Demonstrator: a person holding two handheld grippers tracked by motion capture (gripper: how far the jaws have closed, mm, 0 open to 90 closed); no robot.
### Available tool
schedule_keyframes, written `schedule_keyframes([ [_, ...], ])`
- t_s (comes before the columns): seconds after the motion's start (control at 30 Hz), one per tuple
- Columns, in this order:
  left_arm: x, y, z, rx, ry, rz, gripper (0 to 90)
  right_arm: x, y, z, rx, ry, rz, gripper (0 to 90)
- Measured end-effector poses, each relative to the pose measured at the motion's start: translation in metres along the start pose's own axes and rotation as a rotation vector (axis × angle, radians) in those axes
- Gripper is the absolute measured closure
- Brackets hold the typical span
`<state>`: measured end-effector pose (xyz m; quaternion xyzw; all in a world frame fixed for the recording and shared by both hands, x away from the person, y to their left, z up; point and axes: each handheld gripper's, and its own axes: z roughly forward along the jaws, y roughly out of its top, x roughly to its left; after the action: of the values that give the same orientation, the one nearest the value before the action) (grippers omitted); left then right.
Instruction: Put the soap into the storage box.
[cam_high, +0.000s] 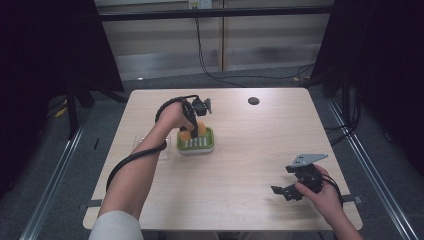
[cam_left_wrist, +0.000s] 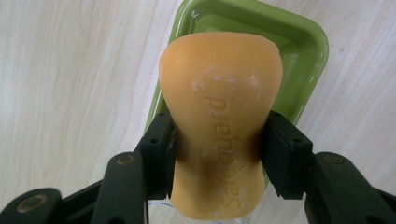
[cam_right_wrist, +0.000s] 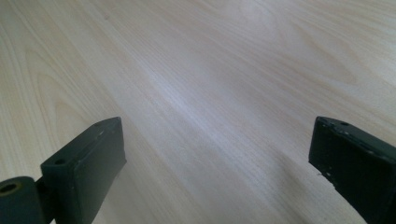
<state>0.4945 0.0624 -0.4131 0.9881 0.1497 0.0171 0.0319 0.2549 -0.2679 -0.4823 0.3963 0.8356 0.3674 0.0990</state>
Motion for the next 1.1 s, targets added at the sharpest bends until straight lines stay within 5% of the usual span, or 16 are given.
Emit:
schedule_keyframes([
  [1.1, 0.0, 0.0, 0.019, -0.017, 0.0, 0.008, 49.7, 0.0, 0.0, 0.001, 0.008, 0.002, 0.001, 3.3],
])
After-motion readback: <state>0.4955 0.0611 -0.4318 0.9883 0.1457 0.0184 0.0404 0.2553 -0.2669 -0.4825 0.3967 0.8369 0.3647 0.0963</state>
